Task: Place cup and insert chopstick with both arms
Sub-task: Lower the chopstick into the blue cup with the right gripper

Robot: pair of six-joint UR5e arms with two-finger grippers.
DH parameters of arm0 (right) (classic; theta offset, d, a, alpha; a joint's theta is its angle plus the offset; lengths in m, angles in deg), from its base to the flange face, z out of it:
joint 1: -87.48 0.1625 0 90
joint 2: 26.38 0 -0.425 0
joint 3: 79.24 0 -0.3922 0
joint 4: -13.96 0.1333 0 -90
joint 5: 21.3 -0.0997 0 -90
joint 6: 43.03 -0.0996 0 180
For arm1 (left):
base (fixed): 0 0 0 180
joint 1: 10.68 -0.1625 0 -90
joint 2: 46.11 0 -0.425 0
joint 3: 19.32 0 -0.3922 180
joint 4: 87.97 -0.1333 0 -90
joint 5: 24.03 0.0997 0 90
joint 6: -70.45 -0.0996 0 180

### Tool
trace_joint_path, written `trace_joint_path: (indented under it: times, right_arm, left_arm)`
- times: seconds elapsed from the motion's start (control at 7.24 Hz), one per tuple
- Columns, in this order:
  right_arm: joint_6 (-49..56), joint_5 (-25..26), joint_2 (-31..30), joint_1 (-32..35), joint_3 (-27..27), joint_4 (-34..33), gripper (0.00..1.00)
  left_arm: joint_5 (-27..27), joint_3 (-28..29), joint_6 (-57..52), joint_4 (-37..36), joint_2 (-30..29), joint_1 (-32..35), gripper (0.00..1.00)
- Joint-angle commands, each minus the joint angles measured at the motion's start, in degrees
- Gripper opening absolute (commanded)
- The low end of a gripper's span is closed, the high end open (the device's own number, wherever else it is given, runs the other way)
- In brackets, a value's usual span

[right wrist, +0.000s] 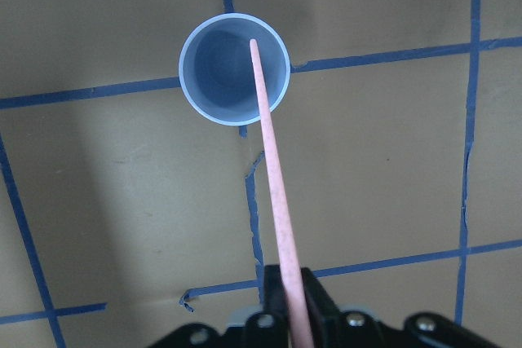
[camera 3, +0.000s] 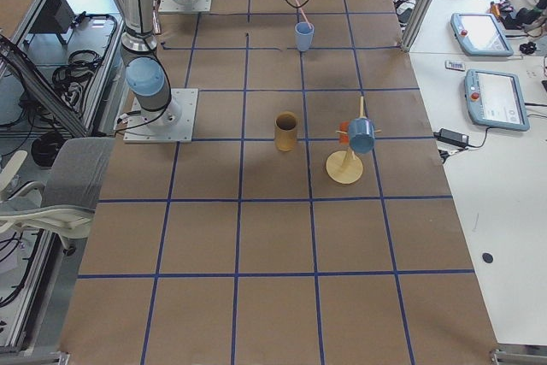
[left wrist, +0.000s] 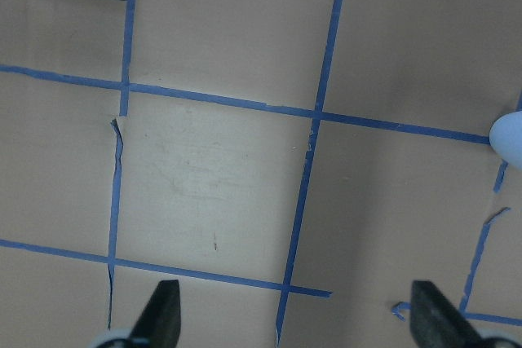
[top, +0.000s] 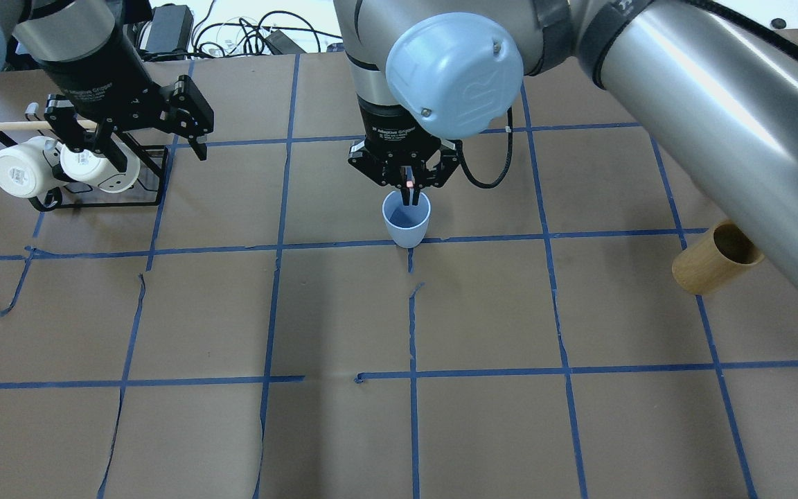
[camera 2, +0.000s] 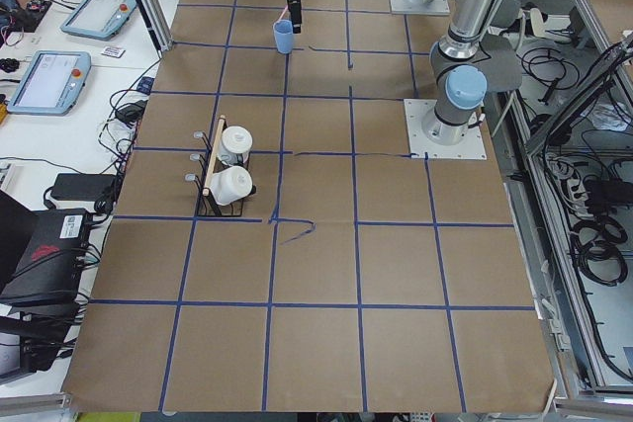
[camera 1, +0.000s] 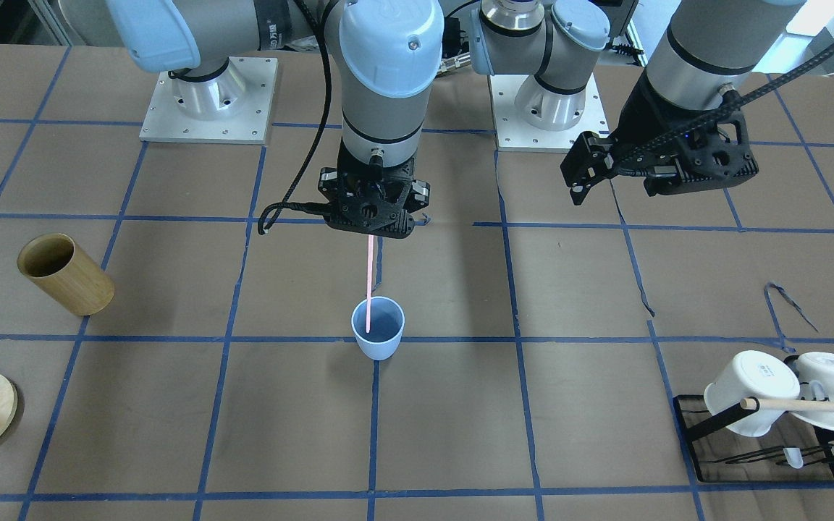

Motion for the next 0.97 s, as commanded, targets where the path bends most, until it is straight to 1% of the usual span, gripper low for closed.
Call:
trace_joint_path:
  times: [0.0, 0.14, 0.41, 0.55, 0.83]
  right_arm:
    - [-0.4, -0.8, 0.1, 1.1, 0.3, 0.0, 0.14]
    - [-1.6, -1.6, 0.1, 1.6, 0.3, -0.1, 0.14]
    - [-0.9, -1.5, 0.5, 1.8, 1.7, -0.6, 0.17]
    - [-0.6, -1.2, 1.1, 1.7, 2.0, -3.1, 0.17]
    - [0.4, -0.8, 2.2, 1.7, 2.2, -4.9, 0.22]
  left_arm:
    - [-0.1, 0.0, 0.0, 0.0, 0.1, -0.4, 1.0]
    - [-0.1, 0.0, 0.0, 0.0, 0.1, -0.4, 1.0]
    - [-0.1, 0.1, 0.0, 0.0, 0.1, -0.4, 1.0]
    - [-0.1, 0.1, 0.0, 0.0, 0.1, -0.4, 1.0]
    - [-0.1, 0.1, 0.0, 0.0, 0.1, -0.4, 1.0]
